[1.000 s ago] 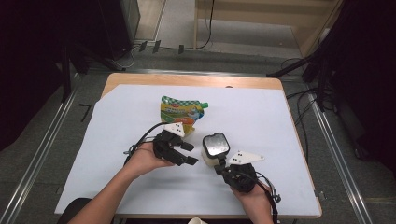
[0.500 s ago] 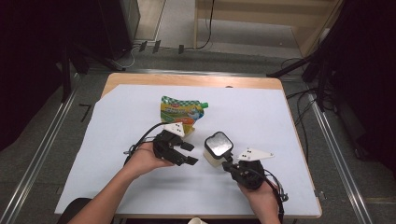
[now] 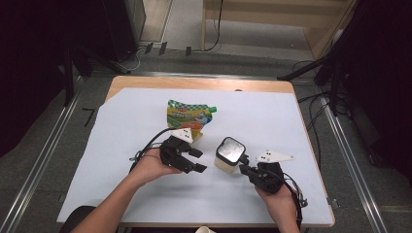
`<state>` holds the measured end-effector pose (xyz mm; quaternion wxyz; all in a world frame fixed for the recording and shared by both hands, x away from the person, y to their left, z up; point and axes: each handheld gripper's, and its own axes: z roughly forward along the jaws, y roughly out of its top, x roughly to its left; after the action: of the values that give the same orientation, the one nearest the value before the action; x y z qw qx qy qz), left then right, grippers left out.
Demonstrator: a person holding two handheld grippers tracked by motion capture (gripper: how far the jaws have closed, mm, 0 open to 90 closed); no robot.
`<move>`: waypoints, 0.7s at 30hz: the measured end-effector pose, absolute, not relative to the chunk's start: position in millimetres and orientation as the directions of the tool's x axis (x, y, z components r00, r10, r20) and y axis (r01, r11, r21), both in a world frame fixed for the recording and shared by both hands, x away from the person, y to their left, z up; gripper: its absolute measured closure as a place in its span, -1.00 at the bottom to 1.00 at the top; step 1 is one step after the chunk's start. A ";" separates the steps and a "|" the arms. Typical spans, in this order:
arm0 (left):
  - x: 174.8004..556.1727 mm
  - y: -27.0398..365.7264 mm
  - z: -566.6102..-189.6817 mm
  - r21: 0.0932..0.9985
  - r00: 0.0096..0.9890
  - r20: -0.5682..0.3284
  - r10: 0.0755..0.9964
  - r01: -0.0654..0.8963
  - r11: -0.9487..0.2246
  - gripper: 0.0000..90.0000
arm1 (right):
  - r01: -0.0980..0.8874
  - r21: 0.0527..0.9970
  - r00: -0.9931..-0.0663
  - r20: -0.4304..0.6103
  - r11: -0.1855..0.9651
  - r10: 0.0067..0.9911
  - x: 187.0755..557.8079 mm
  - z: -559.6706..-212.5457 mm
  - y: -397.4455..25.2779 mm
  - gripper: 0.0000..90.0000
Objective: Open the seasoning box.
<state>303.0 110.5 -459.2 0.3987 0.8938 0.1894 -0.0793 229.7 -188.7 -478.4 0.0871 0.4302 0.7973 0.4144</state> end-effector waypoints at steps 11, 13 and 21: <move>300.9 104.0 -458.9 0.696 0.920 -0.282 0.271 0.391 -0.602 -0.14 | 0.636 0.719 -0.592 0.219 0.282 0.776 242.8 -479.1 -204.3 1.00; 301.1 102.3 -458.7 0.697 0.922 -0.277 0.271 0.387 -0.604 -0.14 | 0.632 0.720 -0.594 0.211 0.288 0.777 245.3 -478.9 -207.0 1.00; 301.6 88.4 -457.0 0.703 0.932 -0.234 0.275 0.358 -0.614 -0.23 | 0.651 0.703 -0.594 0.238 0.285 0.769 259.6 -479.9 -218.1 1.00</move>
<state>301.6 88.4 -457.0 0.4021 0.8969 0.1766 -0.0513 259.6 -218.1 -479.9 0.0735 0.4447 0.7983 0.3994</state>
